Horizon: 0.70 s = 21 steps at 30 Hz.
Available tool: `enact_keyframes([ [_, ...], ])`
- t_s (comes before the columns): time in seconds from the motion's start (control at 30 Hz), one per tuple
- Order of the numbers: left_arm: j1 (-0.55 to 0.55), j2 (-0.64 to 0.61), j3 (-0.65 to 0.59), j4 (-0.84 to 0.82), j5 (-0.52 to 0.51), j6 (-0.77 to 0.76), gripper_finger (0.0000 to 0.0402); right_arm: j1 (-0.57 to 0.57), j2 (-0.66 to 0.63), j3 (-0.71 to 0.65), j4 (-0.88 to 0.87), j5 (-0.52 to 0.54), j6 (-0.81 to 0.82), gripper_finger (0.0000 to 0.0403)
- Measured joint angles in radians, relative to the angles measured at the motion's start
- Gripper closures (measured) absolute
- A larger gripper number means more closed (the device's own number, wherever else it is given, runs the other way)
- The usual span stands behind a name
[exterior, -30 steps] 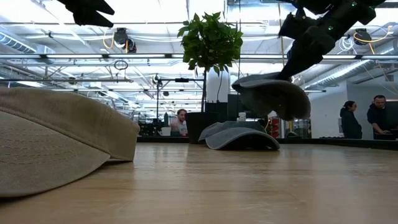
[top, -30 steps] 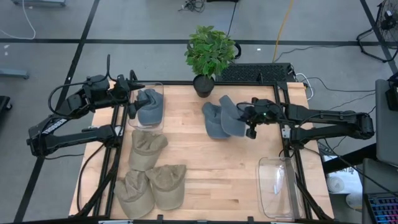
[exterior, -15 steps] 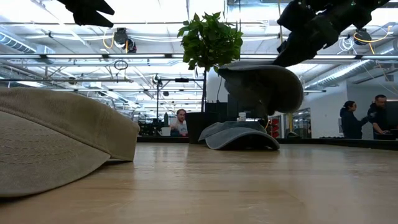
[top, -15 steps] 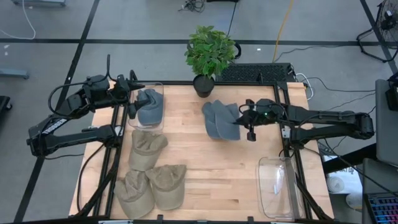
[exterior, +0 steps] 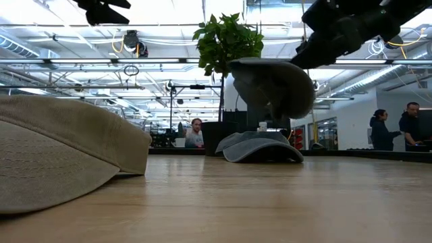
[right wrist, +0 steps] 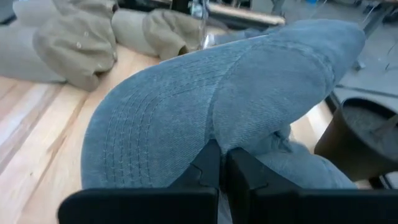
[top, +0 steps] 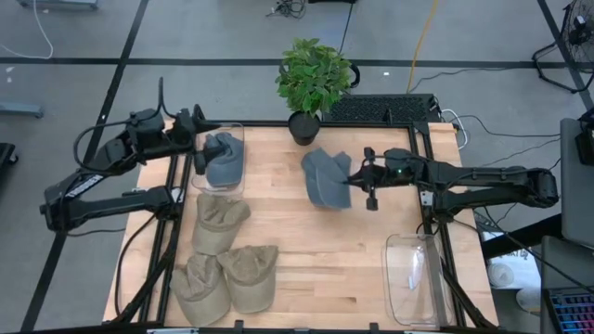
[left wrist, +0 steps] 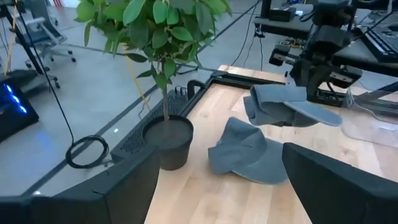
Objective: Pick & Place hat
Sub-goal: Put the right blue cap into the left transparent bin
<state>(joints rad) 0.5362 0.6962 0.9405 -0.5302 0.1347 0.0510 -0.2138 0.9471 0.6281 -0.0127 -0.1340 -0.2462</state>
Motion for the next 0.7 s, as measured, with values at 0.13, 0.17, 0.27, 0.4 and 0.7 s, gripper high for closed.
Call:
enact_keyframes([
  [0.13,0.0,0.039,0.0,0.021,-0.001,-0.058,0.0055,0.0,0.015,0.0,0.064,0.001,0.02,0.0403],
  [0.17,0.0,0.05,0.0,0.021,-0.001,-0.062,0.0055,0.0,0.021,0.0,0.085,0.001,0.028,0.0403],
  [0.27,0.0,0.08,0.0,0.035,-0.001,-0.068,0.0055,0.006,0.051,0.0,0.122,0.002,0.059,0.0403],
  [0.4,0.0,0.122,0.0,0.077,-0.001,-0.122,0.0055,0.033,0.097,0.0,0.159,0.005,0.046,0.0403],
  [0.7,-0.001,0.205,0.0,0.063,0.023,-0.342,0.0055,0.059,0.144,0.0,0.237,0.006,0.024,0.0403],
])
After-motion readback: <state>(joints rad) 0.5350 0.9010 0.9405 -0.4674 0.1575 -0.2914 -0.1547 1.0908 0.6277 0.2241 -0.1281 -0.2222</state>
